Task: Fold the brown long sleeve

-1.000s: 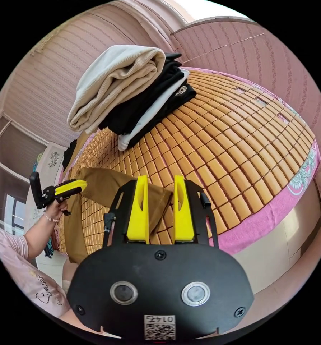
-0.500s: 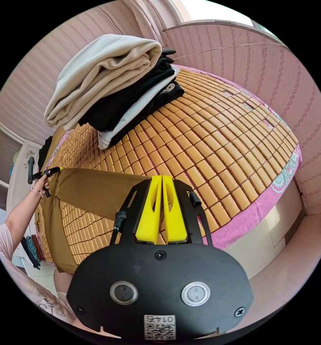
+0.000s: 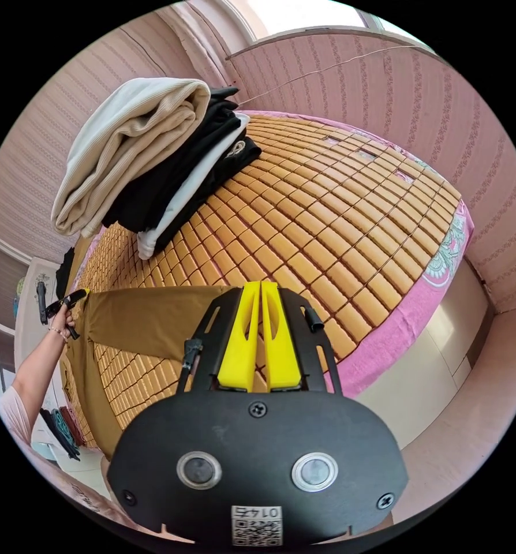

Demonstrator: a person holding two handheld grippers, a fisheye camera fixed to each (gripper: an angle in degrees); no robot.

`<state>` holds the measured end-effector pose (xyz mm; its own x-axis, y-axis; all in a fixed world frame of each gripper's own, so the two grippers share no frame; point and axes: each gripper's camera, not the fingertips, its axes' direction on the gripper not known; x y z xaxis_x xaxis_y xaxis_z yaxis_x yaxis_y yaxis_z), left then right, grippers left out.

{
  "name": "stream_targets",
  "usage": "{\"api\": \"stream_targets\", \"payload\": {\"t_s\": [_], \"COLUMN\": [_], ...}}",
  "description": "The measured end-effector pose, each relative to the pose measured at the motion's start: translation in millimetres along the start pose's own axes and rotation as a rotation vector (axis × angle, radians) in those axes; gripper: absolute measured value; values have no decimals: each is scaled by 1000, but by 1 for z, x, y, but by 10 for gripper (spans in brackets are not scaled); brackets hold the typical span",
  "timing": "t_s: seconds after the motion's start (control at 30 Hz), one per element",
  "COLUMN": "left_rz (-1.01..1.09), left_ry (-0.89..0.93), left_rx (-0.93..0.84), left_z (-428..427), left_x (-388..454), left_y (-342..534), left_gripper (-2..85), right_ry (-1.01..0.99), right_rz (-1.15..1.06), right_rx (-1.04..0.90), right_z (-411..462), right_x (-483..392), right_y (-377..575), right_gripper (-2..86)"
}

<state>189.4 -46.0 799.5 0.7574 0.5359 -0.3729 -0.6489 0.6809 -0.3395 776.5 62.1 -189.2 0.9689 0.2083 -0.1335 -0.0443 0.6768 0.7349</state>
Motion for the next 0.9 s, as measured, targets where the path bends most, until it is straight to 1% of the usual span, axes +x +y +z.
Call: {"api": "stream_targets", "payload": {"t_s": [0.03, 0.17, 0.23, 0.27, 0.33, 0.37, 0.43, 0.47, 0.53, 0.6, 0.63, 0.7, 0.77, 0.83, 0.9], "left_rz": [13, 80, 124, 132, 148, 147, 117, 108, 69, 1, -58, -140, -205, -286, -328], "left_ry": [9, 98, 130, 132, 125, 116, 80, 71, 25, 6, 29, 74, 87, 82, 91], "left_rx": [42, 109, 141, 144, 152, 149, 121, 111, 62, 42, 44, 58, 92, 124, 159], "left_z": [-22, -92, -147, -162, -215, -227, -266, -273, -293, -304, -311, -321, -330, -339, -345], "left_x": [-4, -18, -34, -39, -64, -71, -102, -110, -140, -162, -178, -199, -215, -234, -249], "left_y": [7, 44, 83, 95, 146, 161, 226, 243, 307, 352, 381, 421, 455, 490, 506], "left_gripper": [0, 2, 3, 3, 4, 4, 4, 5, 5, 5, 4, 1, -2, -6, -7], "right_ry": [-2, -42, -74, -98, -136, -173, -221, -233, -233, -241, -244, -224, -215, -273, -383], "right_rz": [1, -31, -63, -93, -145, -187, -256, -280, -314, -406, -442, -592, -675, -762, -850], "right_rx": [5, 62, 80, 94, 127, 151, 161, 148, 151, 112, 93, -1, -51, -127, -195], "right_z": [-1, -12, -17, -20, -27, -32, -37, -39, -41, -44, -44, -45, -44, -41, -38], "right_x": [-2, -26, -40, -51, -70, -84, -110, -129, -161, -209, -222, -277, -313, -347, -390], "right_y": [1, 9, 13, 16, 22, 27, 35, 41, 56, 78, 82, 104, 130, 163, 211], "right_gripper": [-1, 3, 7, 11, 17, 20, 24, 26, 28, 33, 35, 50, 56, 49, 26]}}
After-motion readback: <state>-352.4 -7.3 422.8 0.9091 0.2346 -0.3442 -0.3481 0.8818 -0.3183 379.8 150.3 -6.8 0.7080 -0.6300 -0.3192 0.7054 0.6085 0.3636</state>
